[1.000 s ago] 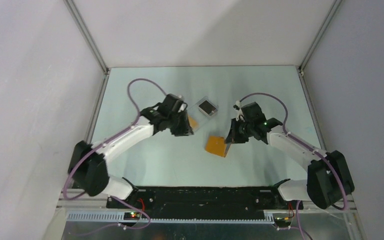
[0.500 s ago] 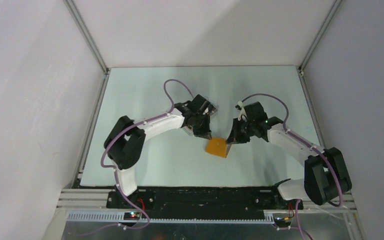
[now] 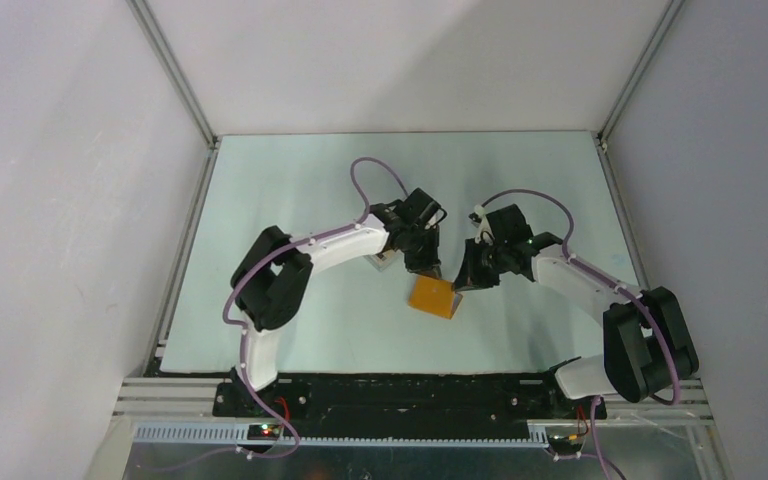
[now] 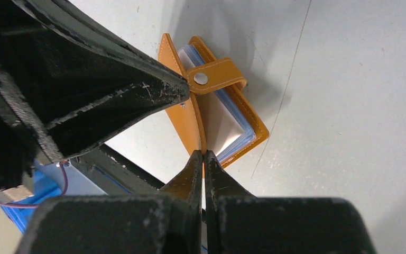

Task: Put the credit cards into the card holder
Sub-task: Open the card holder at the center of the board.

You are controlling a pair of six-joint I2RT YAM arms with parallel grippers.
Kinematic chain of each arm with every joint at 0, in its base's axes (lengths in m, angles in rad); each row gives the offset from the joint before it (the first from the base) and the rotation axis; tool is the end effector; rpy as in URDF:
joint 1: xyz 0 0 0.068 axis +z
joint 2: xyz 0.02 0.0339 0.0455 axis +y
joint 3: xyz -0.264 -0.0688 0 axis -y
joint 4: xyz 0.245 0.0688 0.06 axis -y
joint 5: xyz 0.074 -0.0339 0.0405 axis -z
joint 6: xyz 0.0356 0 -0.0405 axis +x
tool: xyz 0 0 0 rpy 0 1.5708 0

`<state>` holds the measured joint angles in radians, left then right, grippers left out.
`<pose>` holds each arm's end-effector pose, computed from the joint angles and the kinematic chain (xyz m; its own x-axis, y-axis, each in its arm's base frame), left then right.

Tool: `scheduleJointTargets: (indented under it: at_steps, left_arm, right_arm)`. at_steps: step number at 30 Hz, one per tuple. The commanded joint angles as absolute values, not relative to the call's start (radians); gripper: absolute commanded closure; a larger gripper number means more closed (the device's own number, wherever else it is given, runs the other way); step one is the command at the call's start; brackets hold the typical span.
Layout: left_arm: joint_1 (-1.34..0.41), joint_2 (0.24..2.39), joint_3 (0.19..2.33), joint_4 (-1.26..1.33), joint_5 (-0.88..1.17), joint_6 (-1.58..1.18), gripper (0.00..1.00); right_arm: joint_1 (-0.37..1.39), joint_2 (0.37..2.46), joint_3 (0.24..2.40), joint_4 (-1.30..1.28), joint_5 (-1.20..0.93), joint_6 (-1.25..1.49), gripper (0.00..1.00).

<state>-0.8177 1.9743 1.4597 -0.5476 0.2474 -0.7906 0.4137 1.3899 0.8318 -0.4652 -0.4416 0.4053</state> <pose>0.2804 -0.3119 0.1932 -0.9809 0.0388 -0.1905 0.1304 0.8582 -0.4966 0.2387 0.1214 0.2037 -0.9421 -0.0243 -0.3345 -0.2129 0.8139 0.5406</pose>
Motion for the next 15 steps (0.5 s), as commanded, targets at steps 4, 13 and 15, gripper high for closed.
scheduleJointTargets:
  at_steps: [4, 13, 15]
  left_arm:
    - [-0.811, 2.014, 1.566, -0.539, 0.224, -0.82, 1.0]
    - [-0.722, 1.83, 1.417, -0.539, 0.095, -0.809, 0.93]
    - [-0.688, 1.742, 1.365, -0.541, 0.055, -0.799, 0.87]
  right_arm:
    - [0.427, 1.377, 0.839, -0.483, -0.455, 0.359, 1.0]
    - [0.537, 1.228, 0.834, -0.475, -0.291, 0.313, 1.0]
    - [0.589, 1.183, 0.827, -0.471, -0.211, 0.304, 1.0]
